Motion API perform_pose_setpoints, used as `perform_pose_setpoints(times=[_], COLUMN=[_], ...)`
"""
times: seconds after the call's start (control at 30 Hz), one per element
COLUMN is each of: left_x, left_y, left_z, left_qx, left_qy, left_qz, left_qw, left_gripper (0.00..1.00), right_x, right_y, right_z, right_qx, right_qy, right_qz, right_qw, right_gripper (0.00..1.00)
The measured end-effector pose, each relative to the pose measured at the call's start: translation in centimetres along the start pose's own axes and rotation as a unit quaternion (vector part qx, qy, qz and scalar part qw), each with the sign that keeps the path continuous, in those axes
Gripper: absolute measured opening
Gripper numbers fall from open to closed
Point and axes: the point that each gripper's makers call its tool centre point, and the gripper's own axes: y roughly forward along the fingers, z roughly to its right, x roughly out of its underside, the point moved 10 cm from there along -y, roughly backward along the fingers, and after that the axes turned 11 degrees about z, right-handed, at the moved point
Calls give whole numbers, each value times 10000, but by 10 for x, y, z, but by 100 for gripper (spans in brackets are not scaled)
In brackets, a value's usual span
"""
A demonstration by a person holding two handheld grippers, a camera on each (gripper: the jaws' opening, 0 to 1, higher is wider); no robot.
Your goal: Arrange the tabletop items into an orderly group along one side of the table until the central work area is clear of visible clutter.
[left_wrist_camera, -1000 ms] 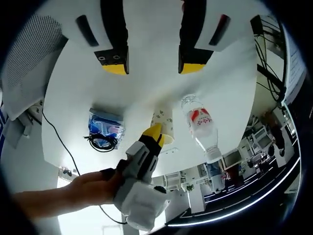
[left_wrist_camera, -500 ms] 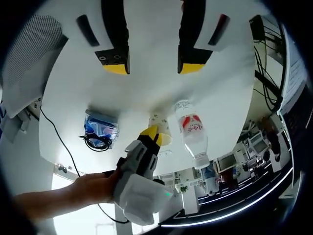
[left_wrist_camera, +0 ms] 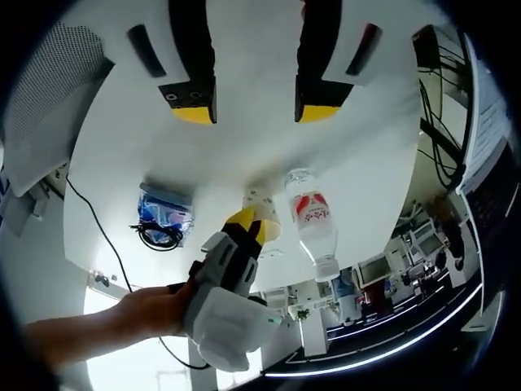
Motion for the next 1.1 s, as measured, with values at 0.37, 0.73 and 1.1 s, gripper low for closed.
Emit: perform_pose_setpoints(times=[0.37,0.73,1.1], left_x=[-1,-5,-8], left_y=[-2,4,13], left_z=[-1,-4,-7], left_qx=[-7,23,32], left_qy=[-19,-141,-236], left_qz=[11,83,110], left_qw=[10000,9999,9997], left_gripper=[37,37,37], right_x=[-4,-8,6], right_y=[-11,-31,-63], right_z=[2,6,0], right_qx=[103,199,628], right_qy=[-101,-83,632], right_qz=[-42,224,806], right_qw=[9999,9995,9928], right_gripper=[11,13,19])
